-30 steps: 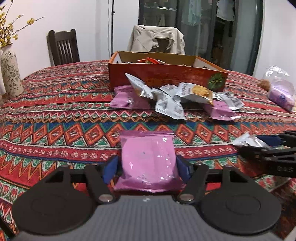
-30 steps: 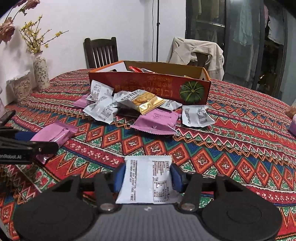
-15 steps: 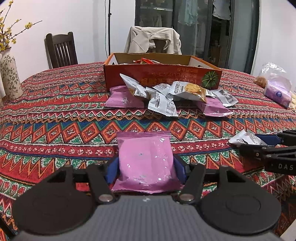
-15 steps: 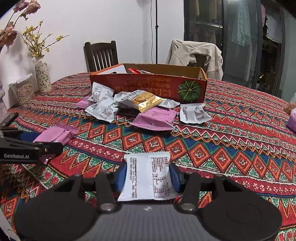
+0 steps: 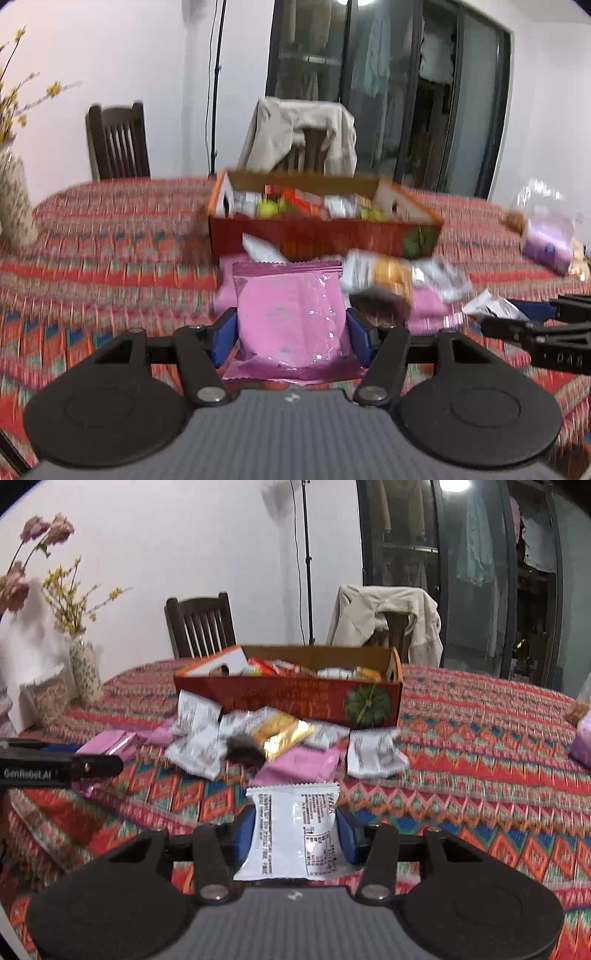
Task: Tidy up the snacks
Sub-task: 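Carry both packets into the orange box and open both tools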
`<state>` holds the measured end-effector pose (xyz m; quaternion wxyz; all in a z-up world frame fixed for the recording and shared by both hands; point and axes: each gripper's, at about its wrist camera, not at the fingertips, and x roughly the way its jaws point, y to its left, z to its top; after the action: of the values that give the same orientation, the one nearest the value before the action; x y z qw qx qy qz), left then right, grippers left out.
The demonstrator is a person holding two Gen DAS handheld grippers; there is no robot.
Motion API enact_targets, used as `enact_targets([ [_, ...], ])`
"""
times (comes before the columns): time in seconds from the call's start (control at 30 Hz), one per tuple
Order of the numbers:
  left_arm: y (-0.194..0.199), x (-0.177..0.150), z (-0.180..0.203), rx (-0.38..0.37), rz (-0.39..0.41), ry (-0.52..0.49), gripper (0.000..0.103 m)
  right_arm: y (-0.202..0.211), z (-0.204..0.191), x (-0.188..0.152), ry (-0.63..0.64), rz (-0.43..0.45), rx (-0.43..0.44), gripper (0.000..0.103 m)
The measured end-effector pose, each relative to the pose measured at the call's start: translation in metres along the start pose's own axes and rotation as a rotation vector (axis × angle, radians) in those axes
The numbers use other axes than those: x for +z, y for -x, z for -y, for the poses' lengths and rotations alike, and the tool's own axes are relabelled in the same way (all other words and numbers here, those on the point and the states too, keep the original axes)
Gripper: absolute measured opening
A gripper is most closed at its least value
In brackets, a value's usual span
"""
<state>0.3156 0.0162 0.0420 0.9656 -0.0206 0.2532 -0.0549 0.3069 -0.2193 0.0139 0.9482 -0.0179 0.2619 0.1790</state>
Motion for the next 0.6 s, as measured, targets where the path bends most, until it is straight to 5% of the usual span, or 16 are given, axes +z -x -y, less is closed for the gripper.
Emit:
enact_targets([
  [0.37,-0.082,0.079,-0.023,0.017,0.028,-0.013,0.063,-0.044,0.025,0.092,0.034,0.120,0.026,0.045],
  [0.6,-0.157,0.118,-0.033,0.030,-0.016,-0.036,0.063,-0.116,0.047,0.148,-0.015,0.115,0.039,0.046],
])
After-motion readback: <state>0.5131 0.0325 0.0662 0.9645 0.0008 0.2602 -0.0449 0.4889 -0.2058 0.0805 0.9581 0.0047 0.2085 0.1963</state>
